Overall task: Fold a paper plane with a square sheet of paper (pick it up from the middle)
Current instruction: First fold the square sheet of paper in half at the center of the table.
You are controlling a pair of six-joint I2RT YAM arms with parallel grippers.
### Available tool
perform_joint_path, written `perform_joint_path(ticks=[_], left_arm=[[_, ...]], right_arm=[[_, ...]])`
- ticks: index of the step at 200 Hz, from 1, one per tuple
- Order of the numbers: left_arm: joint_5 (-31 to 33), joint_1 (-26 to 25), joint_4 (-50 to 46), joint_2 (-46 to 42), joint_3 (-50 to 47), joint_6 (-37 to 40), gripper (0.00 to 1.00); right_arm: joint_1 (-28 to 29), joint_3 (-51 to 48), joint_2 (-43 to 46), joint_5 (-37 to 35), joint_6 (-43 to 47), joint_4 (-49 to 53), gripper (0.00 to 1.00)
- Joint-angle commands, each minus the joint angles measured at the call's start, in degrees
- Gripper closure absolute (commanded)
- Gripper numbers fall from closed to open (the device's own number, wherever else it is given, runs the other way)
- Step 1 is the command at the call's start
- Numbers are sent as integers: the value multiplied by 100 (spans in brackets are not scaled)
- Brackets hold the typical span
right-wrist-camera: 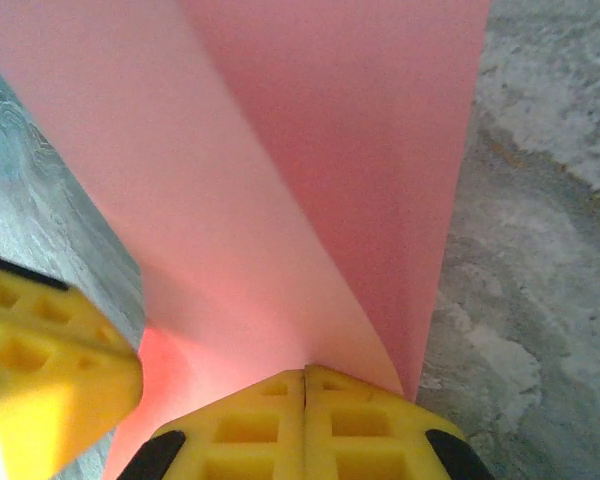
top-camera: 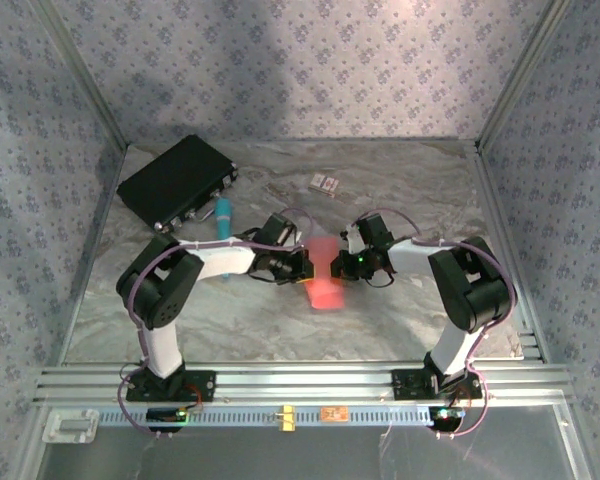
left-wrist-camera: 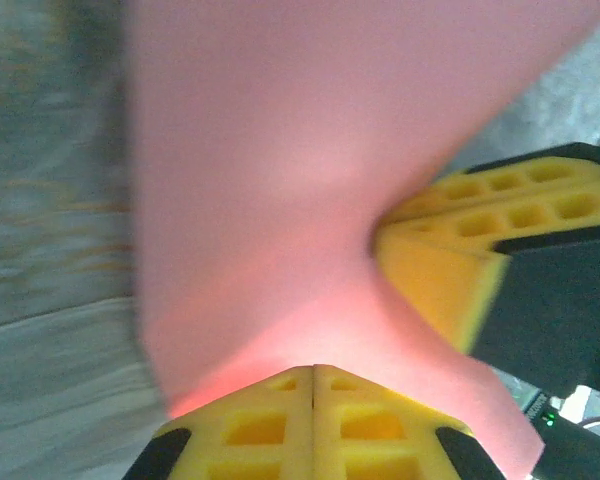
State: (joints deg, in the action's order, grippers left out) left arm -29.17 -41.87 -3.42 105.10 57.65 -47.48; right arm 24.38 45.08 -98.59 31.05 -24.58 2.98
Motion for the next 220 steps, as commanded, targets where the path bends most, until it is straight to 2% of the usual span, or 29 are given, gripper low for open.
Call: perform_joint_path(ticks=[1,103,167,220], left_arm=[[-116,-145,-127,-33,173,-194,98],[155,-14,384,49,-382,-255,97],[271,-31,113,74,-814,-25,98],[115,-124,-77,-397,-350,-280,97]], right_arm=[[-4,-260,-48,-499,-47,515,100],[-5,-364,-12,-459,-65,422,100],[9,-381,-16,-521,-91,427,100],[10,-412,45,-565,-113,441,100]])
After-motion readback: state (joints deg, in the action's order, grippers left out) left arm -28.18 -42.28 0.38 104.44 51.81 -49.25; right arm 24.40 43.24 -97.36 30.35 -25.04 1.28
